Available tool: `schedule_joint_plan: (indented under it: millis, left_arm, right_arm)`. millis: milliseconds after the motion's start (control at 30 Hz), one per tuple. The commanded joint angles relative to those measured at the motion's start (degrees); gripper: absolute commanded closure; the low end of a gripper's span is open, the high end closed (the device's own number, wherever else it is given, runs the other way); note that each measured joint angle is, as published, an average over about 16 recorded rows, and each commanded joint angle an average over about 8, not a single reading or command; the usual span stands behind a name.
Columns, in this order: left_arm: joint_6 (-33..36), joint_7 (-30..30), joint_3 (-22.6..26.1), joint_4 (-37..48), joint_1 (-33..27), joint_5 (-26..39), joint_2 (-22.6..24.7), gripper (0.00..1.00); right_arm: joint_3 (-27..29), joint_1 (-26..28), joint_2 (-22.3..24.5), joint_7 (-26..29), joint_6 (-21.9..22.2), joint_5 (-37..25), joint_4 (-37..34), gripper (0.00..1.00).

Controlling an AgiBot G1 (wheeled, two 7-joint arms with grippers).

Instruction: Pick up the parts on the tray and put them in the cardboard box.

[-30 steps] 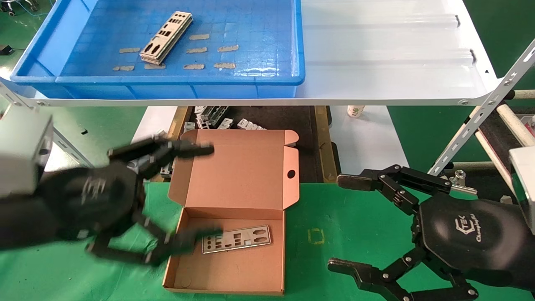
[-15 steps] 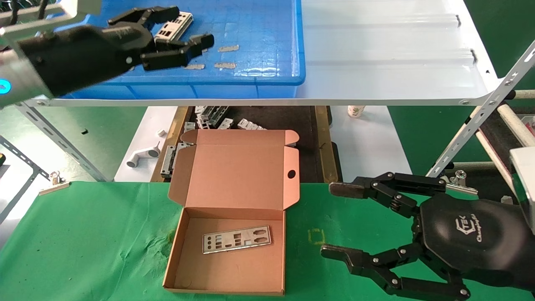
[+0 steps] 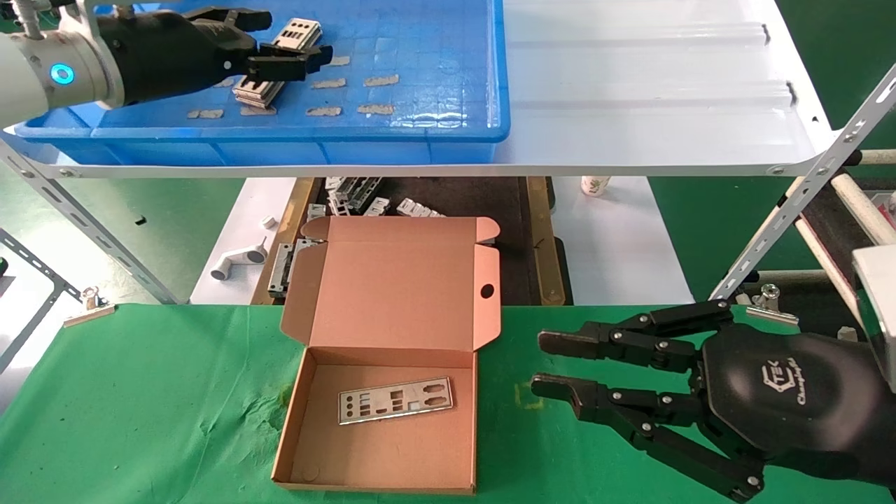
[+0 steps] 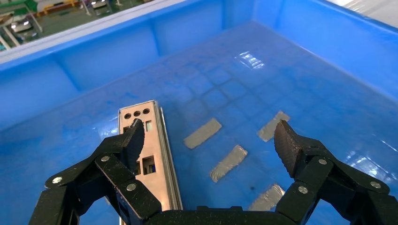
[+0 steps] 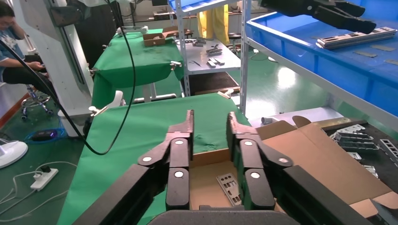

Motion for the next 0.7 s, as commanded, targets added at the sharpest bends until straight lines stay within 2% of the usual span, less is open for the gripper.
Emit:
schedule_joint_plan:
  millis: [33, 367, 700]
  left_arm:
    - [-0.9, 1.0, 0.4, 2.9, -1.3, 0.8, 1.1, 0.0]
    - [-3.6, 2.0, -0.2, 10.5, -3.7, 0.2, 2.7, 0.0]
    - [-7.6, 1.0, -0.5, 13.8, -4.3, -0.2, 3.7, 0.0]
  right_arm:
    - [0.0, 0.0, 0.0, 0.0, 0.0, 0.0, 0.0, 1.0]
    - [0.0, 0.0, 0.0, 0.0, 0.0, 0.0, 0.0, 1.0]
    - [0.0, 0.0, 0.0, 0.0, 0.0, 0.0, 0.0, 1.0]
